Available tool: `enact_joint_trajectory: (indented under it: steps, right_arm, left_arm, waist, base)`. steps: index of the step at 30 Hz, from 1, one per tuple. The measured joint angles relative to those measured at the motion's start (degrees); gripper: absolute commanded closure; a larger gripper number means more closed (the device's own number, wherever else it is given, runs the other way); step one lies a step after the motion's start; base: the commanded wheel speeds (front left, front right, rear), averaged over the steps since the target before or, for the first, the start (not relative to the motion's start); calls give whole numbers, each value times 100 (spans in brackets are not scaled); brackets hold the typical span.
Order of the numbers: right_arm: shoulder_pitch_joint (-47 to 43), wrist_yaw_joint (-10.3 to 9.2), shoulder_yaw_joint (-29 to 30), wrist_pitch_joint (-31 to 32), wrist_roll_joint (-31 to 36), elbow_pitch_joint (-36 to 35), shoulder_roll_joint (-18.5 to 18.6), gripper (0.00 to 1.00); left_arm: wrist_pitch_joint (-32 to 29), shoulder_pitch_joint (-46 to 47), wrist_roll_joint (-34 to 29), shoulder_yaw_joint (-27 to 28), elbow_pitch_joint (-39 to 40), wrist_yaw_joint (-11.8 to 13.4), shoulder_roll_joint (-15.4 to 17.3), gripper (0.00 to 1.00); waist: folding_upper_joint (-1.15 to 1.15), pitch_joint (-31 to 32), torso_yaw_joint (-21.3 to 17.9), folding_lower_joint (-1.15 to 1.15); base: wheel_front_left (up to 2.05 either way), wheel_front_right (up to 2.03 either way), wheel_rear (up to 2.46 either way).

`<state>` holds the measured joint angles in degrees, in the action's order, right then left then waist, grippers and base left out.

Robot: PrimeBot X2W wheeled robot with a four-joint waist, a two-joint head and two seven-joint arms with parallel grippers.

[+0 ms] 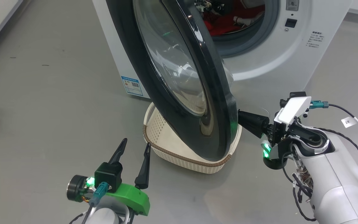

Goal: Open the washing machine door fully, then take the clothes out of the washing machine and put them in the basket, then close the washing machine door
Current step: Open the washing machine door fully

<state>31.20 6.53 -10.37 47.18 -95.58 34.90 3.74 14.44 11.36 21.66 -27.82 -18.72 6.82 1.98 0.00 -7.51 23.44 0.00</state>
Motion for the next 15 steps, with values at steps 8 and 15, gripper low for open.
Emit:
enact_joint_trajectory:
  steps: [8,15]
  right_arm:
    - [-259,13,-401,-121,-385,-243,5,100]
    - [-390,40,-816,-296,-639,-455,4,100]
  left_arm:
    - [0,-20,0,4,-33,1,13,0]
    - [0,-22,0,4,-37,1,16,0]
  waist:
    - [0,101,230,0]
    - [0,149,444,0]
  base:
    - [0,0,0]
    - [0,0,0]
